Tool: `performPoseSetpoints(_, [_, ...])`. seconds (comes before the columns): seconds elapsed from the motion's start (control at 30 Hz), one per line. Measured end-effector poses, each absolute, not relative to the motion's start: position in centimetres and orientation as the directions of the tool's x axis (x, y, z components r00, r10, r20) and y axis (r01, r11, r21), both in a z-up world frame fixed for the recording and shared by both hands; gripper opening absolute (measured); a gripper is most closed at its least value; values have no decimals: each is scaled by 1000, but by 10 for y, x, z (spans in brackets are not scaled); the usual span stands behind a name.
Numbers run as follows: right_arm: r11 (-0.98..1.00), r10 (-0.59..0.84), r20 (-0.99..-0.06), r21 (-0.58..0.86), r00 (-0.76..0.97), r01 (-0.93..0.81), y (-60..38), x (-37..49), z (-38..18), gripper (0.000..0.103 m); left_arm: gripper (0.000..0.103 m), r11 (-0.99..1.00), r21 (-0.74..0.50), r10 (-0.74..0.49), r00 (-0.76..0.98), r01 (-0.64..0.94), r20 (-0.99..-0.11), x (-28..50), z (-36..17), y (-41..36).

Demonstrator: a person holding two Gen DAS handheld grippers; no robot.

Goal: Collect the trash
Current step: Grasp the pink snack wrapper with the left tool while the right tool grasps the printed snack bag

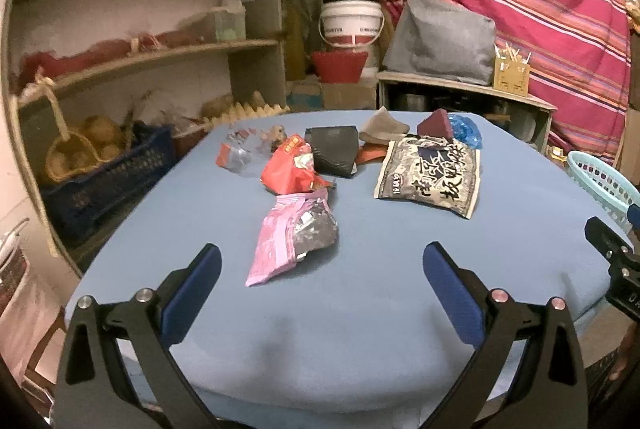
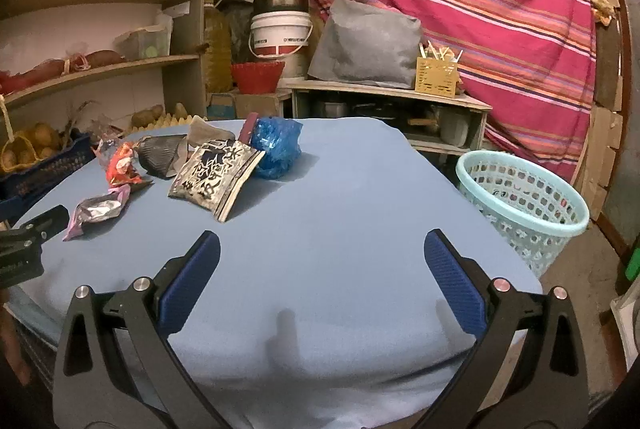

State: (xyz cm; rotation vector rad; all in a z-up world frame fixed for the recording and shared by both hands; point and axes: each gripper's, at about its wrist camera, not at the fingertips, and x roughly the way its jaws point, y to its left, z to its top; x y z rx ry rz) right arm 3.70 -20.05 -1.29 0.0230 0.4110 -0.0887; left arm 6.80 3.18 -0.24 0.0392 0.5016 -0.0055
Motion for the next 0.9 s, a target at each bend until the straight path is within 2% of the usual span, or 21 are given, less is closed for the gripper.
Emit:
performPoseSetpoints(0.23, [988, -31, -476, 120, 879, 100, -210, 82, -9, 99, 98, 998, 56, 3, 855, 30, -518, 111, -1, 41])
performPoseSetpoints(0.37, [987, -31, -533, 115, 846, 108, -201, 114, -15, 99, 98, 998, 57, 10, 833, 26, -553, 138, -5, 50])
performPoseSetpoints(0.77, [989, -23, -605, 104, 796, 107, -184, 174, -20, 99, 97, 996, 41, -34, 739, 83, -673, 174, -31, 54])
performPoseSetpoints(0.8, [989, -21, -608, 103, 794, 105, -183, 177, -20, 99, 96, 995, 34, -47, 728, 96, -684, 176, -31, 53])
performPoseSetpoints(0.87, [990, -13, -616, 100, 788, 95, -177, 185, -19, 99, 87, 993, 34, -57, 720, 112, -692, 178, -33, 52])
performPoseSetpoints(0.9, [992, -9, -618, 96, 786, 87, -173, 189, -19, 99, 78, 992, 37, -58, 708, 118, -704, 181, -34, 50])
